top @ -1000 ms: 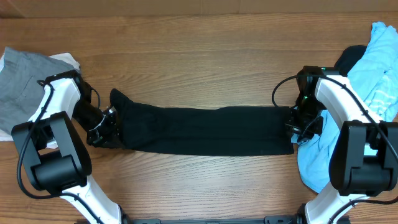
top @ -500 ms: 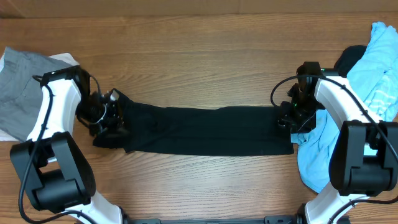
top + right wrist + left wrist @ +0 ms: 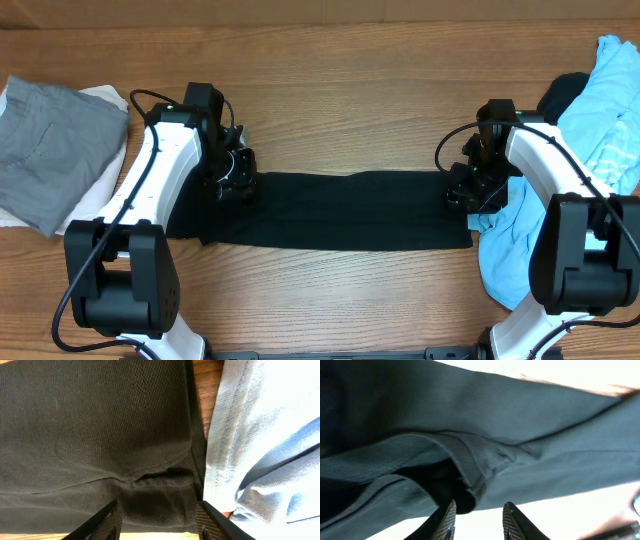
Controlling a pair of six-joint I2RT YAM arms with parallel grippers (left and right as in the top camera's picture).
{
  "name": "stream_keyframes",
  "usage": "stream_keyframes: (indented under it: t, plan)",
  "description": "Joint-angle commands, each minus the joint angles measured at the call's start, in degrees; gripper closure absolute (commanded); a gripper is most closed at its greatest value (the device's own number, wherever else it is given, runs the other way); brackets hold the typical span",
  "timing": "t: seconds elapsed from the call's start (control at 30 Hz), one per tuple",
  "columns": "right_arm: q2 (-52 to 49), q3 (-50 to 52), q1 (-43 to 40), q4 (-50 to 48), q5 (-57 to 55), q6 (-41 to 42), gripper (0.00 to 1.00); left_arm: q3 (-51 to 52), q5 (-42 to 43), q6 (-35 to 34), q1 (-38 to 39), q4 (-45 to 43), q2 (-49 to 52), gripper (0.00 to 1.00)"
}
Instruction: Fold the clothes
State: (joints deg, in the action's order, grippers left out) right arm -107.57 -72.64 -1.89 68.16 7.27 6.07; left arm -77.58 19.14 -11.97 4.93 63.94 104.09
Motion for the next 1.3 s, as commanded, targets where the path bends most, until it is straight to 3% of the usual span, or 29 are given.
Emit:
stream_keyframes:
  t: [0.0,0.23,0.3,0.4,0.43,0.57,0.67,0.7,0.77,0.8,1.0,1.13,1.27]
  plan:
    - [1.68,0.28,-0.39,-0.02,0.50,-0.33,0.49,0.26,-4.66,-6.80,0.46,-0.74,-0.33,0.65]
    - [1.68,0.28,-0.39,0.11,0.50,-0.31,0.49,5.33,-4.44,-7.80,1.84,-5.97,-0.33,0.66]
    - [1.68,0.28,-0.39,0.24,0.50,-0.31,0.49,6.80,-3.21,-7.76,2.45,-7.30,-0.33,0.71]
    - [1.68,0.28,-0.39,0.24,0.52,-0.31,0.49,8.50,-1.27,-7.32,4.76,-8.85,-0.33,0.93]
    - [1.68,0.28,-0.39,0.26,0.50,-0.31,0.49,8.57,-0.92,-7.32,5.62,-8.59,-0.33,0.96]
    - [1.68,0.28,-0.39,0.26,0.50,-0.31,0.49,8.57,9.68,-1.49,10.75,-8.55,-0.33,0.96]
    - [1.68,0.28,-0.39,0.24,0.50,-0.31,0.49,8.57,8.57,-0.44,15.10,-9.25,-0.33,0.94]
    - [1.68,0.28,-0.39,0.24,0.50,-0.31,0.49,8.57,6.97,-0.48,16.17,-9.57,-0.33,0.90]
    - [1.68,0.28,-0.39,0.26,0.50,-0.33,0.49,8.57,5.22,-0.46,18.05,-10.08,-0.33,0.55]
    - [1.68,0.28,-0.39,0.26,0.50,-0.33,0.49,8.57,4.98,-0.48,18.34,-10.08,-0.33,0.49]
    - [1.68,0.28,-0.39,0.22,0.50,-0.33,0.49,8.52,4.70,-0.48,17.35,-10.32,-0.33,0.50]
    - [1.68,0.28,-0.39,0.22,0.50,-0.35,0.49,6.49,2.43,1.20,14.36,-5.77,-0.72,0.72]
    - [1.68,0.28,-0.39,0.00,0.50,-0.33,0.49,0.13,-5.07,1.33,11.04,-3.98,-4.42,0.68]
